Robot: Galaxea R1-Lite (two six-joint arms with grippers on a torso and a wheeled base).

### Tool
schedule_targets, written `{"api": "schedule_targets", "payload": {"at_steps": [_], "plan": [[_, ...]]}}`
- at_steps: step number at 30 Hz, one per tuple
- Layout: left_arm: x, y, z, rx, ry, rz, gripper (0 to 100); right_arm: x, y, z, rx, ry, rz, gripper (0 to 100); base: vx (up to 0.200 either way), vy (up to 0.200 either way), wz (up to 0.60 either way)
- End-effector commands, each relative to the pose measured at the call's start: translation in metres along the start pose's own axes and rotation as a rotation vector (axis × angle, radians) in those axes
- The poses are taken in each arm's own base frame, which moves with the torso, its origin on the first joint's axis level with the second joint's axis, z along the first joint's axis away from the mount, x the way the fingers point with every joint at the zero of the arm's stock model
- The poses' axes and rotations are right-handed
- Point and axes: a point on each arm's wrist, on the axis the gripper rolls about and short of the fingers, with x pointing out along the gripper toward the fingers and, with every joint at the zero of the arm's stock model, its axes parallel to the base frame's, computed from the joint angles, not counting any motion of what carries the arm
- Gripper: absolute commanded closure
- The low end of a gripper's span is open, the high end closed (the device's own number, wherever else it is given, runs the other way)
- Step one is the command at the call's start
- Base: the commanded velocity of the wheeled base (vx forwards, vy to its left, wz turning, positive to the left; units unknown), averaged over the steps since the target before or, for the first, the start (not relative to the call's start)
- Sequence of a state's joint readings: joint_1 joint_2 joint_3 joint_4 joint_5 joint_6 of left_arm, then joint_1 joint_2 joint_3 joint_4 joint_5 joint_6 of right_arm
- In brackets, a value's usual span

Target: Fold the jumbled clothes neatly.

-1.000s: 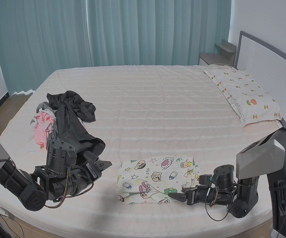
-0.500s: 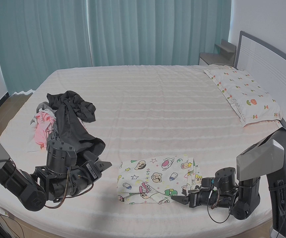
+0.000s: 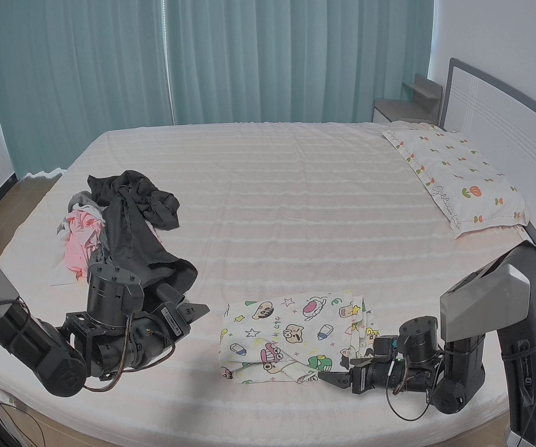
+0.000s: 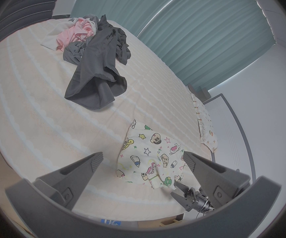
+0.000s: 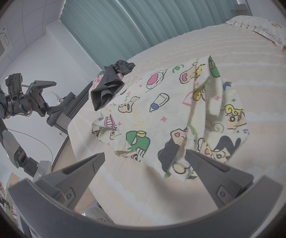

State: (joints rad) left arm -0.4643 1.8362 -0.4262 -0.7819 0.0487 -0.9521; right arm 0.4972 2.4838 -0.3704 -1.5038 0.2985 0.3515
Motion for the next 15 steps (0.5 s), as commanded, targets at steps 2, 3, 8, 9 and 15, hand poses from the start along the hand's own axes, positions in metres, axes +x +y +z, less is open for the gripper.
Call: {"api": "schedule_targets", "payload": {"at_steps": [2, 3, 8, 9, 15], "plan": [[0.0, -0.0002, 0.0, 0.0, 0.0, -0.001, 0, 0.0096, -0.0009, 0.0021, -0.008, 0.014, -0.001, 0, 0.0, 0.0, 0.0], [-0.0001, 0.0002, -0.0003, 0.0, 0.001, 0.001, 0, 0.0104, -0.001, 0.0026, -0.011, 0.018, -0.002, 0, 0.0, 0.0, 0.0], [-0.0001, 0.0002, -0.0003, 0.0, 0.001, 0.001, 0, 0.0132, -0.0033, 0.0059, -0.022, 0.007, -0.005, 100, 0.0, 0.0, 0.0], [0.0, -0.0002, 0.0, 0.0, 0.0, -0.001, 0, 0.0128, -0.0037, 0.0059, -0.02, 0.006, -0.006, 100, 0.0, 0.0, 0.0], [0.0, -0.0002, 0.0, 0.0, -0.002, 0.0, 0, 0.0097, -0.0061, 0.0069, -0.022, -0.004, -0.02, 100, 0.0, 0.0, 0.0]]}}
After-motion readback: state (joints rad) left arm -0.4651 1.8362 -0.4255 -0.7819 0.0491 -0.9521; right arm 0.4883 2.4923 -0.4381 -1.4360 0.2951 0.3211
